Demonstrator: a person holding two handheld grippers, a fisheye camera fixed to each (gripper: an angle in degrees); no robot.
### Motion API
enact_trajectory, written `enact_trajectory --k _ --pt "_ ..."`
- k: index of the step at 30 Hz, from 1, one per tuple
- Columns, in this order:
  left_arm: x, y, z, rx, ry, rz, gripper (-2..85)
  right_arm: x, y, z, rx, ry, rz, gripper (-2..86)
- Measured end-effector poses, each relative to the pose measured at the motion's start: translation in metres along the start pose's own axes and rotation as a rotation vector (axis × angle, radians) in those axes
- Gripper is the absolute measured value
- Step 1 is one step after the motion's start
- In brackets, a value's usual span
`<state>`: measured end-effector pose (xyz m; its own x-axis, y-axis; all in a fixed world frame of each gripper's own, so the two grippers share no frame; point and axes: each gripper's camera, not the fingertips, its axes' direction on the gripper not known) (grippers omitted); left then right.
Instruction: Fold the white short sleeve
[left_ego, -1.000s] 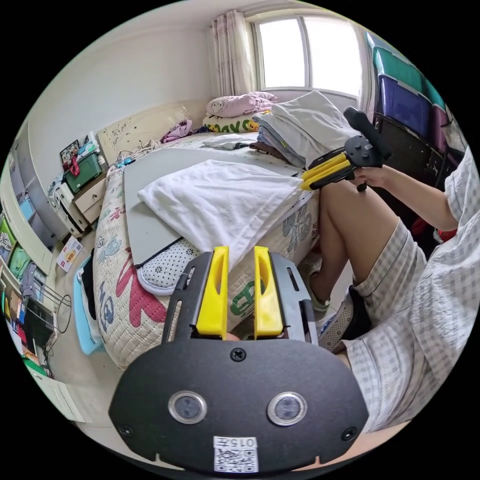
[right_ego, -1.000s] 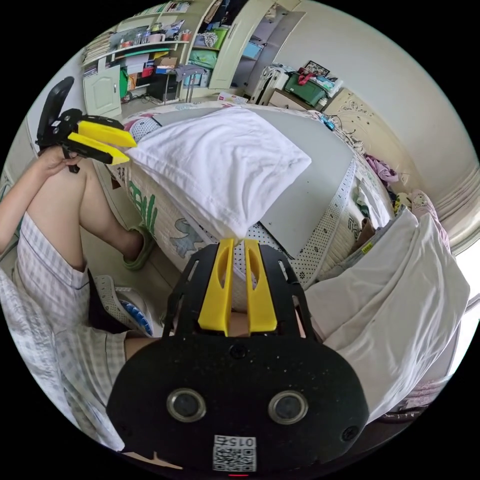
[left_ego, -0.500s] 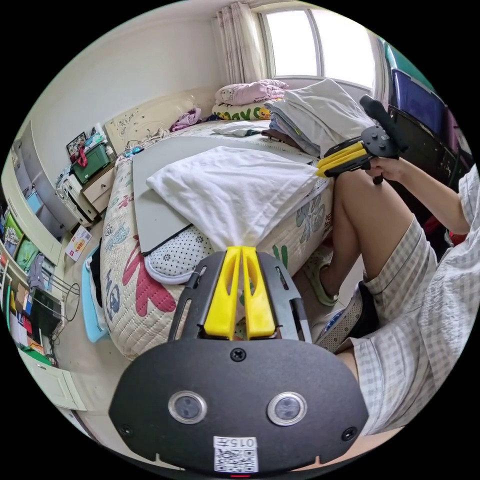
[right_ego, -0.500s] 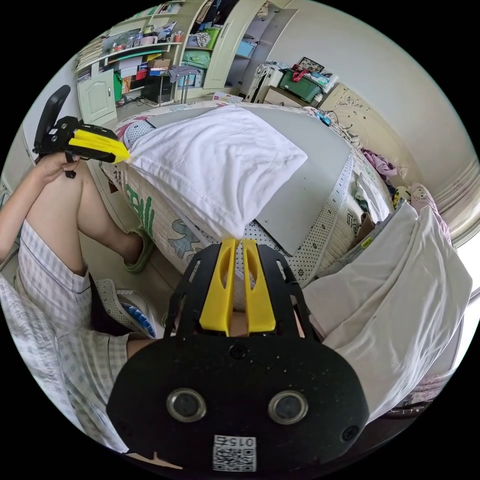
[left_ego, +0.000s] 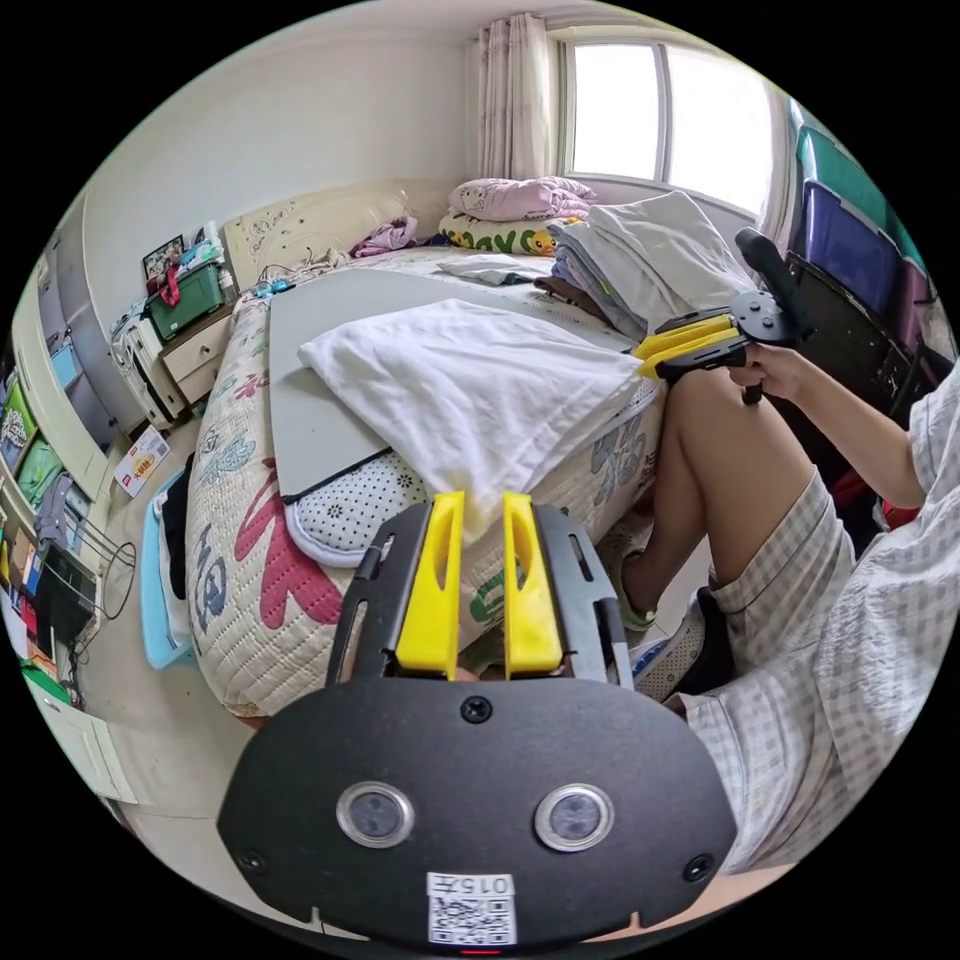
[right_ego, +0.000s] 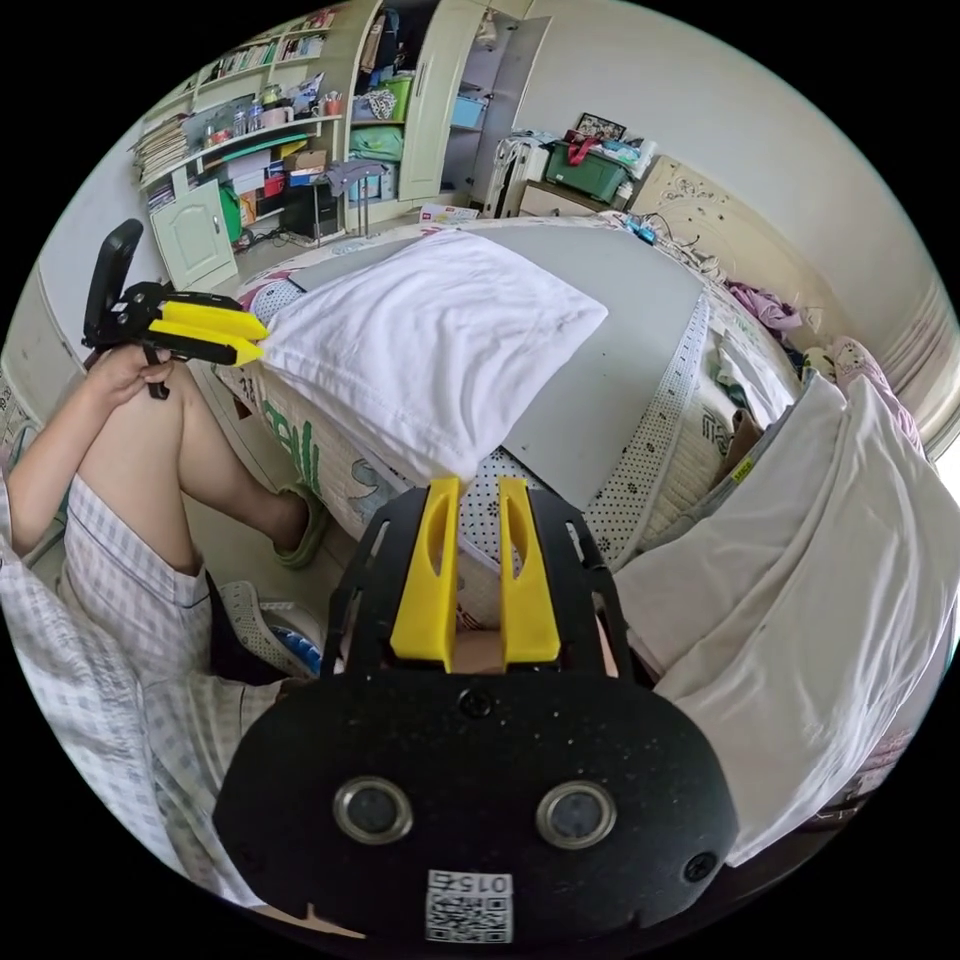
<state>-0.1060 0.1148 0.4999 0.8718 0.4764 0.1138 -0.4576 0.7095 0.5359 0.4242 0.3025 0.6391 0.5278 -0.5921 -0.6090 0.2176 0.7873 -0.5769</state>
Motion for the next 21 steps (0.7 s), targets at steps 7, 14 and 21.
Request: enact_trajectory --k 7,14,21 --pt "-0.002 0.001 -0.001 0.024 0.010 -0.013 -0.4 -0.009 -0.006 0.007 -0.050 -0.005 -0.046 0.3" --pt "-0.016 0.016 -0.013 0.079 0.036 -0.087 -0.7 -0.027 -0.008 0.008 -0.056 0.030 -0.134 -1.0" --pt "-0.006 0.009 0.009 -0.005 0.005 -0.053 -0.6 -0.042 -0.014 0.018 -0.120 0.085 -0.187 -1.0"
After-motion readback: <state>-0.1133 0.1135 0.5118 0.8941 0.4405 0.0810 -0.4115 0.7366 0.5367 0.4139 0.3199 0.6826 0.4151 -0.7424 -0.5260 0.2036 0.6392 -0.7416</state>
